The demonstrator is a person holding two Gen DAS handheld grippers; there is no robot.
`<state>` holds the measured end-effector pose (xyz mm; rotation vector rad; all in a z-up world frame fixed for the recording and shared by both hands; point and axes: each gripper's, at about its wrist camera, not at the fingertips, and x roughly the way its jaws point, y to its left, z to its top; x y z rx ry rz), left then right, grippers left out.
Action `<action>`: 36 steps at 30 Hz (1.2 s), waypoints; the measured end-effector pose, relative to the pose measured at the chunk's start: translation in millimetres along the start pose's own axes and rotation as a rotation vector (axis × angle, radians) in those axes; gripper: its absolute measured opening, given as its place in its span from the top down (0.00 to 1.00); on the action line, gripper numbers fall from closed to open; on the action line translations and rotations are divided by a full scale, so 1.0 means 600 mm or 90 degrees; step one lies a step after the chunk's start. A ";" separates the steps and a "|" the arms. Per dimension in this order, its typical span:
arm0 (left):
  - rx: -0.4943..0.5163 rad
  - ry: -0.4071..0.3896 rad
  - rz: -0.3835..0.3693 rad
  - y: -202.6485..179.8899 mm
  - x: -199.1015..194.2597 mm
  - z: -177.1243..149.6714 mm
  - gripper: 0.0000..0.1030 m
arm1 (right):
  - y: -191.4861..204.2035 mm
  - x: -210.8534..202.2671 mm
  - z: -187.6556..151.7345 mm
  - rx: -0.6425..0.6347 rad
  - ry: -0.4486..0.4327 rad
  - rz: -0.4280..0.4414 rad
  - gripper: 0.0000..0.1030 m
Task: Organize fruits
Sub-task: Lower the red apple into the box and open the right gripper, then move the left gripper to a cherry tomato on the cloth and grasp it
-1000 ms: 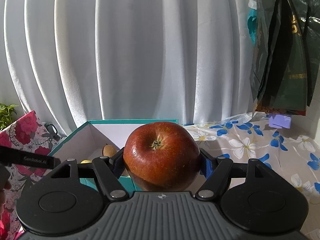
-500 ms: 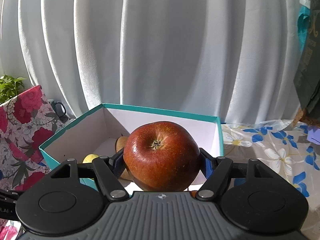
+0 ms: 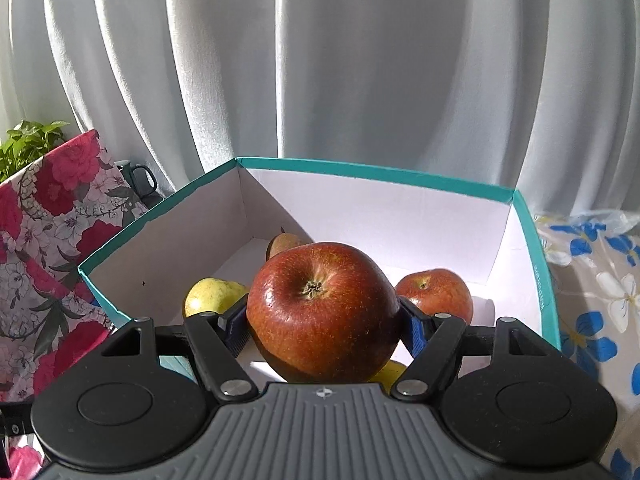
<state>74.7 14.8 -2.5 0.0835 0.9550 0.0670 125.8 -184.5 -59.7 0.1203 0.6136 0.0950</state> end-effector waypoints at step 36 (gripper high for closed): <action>0.309 -0.096 -0.195 -0.190 -0.013 -0.143 0.05 | -0.069 -0.350 -0.151 0.092 -0.156 -0.186 0.16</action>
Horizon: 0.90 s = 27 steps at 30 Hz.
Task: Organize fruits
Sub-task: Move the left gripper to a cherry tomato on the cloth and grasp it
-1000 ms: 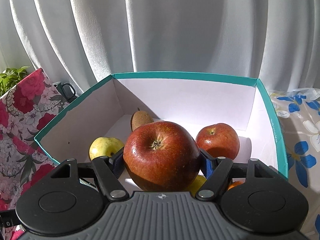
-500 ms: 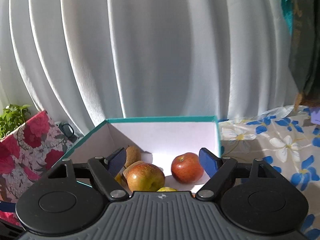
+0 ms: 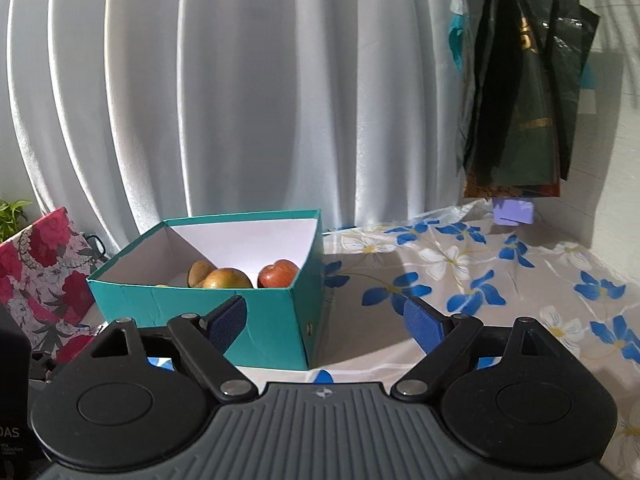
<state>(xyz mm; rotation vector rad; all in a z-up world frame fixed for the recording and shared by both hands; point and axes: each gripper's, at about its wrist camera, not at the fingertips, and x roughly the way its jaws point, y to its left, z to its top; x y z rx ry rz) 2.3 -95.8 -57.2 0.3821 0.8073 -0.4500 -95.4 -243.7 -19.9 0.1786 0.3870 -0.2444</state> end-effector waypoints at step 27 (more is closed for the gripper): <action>-0.059 0.041 -0.059 -0.021 0.047 -0.009 0.46 | -0.027 -0.010 -0.038 0.022 0.044 -0.027 0.16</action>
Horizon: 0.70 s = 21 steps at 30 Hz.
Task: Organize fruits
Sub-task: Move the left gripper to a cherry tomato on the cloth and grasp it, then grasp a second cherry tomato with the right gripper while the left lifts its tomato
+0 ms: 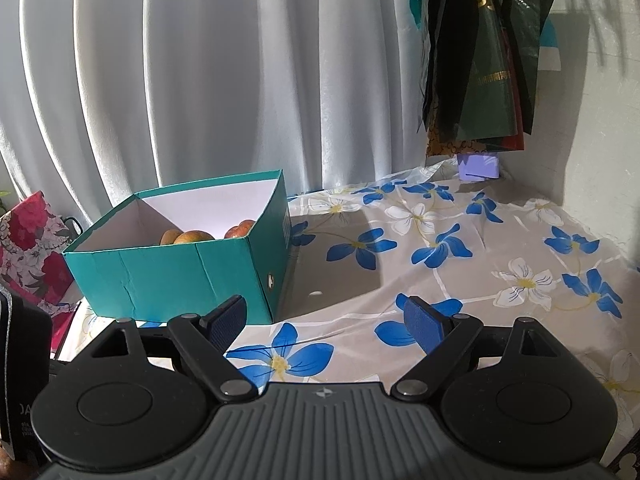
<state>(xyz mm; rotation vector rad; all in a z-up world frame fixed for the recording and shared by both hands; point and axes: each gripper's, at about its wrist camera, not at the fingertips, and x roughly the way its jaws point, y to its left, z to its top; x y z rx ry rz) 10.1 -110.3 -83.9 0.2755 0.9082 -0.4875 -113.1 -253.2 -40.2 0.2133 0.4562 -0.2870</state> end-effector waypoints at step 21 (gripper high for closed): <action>-0.112 -0.086 0.080 0.104 -0.138 0.043 0.74 | 0.066 -0.006 -0.053 -0.069 0.057 0.033 0.16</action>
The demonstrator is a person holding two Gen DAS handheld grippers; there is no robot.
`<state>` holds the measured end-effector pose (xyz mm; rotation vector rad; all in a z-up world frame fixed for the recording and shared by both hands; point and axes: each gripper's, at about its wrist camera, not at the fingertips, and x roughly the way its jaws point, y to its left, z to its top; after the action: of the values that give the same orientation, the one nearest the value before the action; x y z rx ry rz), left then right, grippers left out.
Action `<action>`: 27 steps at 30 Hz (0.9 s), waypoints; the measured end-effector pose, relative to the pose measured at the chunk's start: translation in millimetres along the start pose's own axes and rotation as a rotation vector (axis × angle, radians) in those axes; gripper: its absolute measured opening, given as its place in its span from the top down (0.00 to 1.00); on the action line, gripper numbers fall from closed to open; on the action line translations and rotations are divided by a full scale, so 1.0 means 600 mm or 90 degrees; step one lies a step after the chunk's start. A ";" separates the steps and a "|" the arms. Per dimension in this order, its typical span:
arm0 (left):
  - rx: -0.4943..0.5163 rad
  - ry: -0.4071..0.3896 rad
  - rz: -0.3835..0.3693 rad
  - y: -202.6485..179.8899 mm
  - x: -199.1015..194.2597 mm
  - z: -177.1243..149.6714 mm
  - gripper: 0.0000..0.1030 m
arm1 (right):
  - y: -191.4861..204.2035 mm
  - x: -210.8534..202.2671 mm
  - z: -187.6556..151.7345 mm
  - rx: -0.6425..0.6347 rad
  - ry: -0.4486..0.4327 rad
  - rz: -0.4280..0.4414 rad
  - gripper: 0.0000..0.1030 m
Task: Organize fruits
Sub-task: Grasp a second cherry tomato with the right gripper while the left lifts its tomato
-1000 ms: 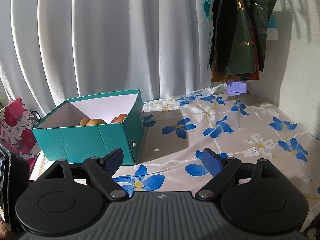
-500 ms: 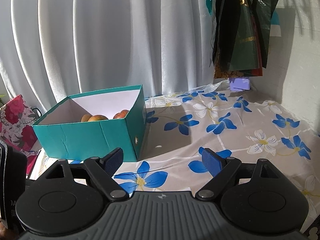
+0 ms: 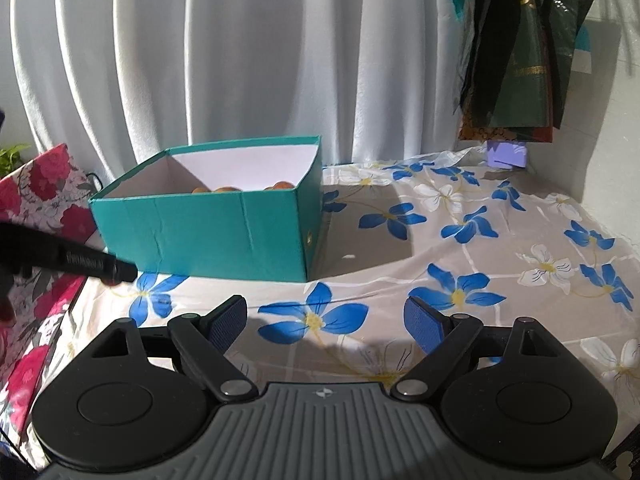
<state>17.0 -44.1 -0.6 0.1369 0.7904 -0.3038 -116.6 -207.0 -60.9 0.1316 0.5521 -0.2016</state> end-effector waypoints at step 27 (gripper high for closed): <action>-0.005 0.008 -0.010 0.022 -0.025 -0.019 0.74 | 0.075 0.035 -0.075 -0.083 0.167 0.123 0.76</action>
<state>3.6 -25.6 2.1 0.1254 0.8048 -0.3148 -111.9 -158.4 -106.8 0.0843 0.8065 0.0406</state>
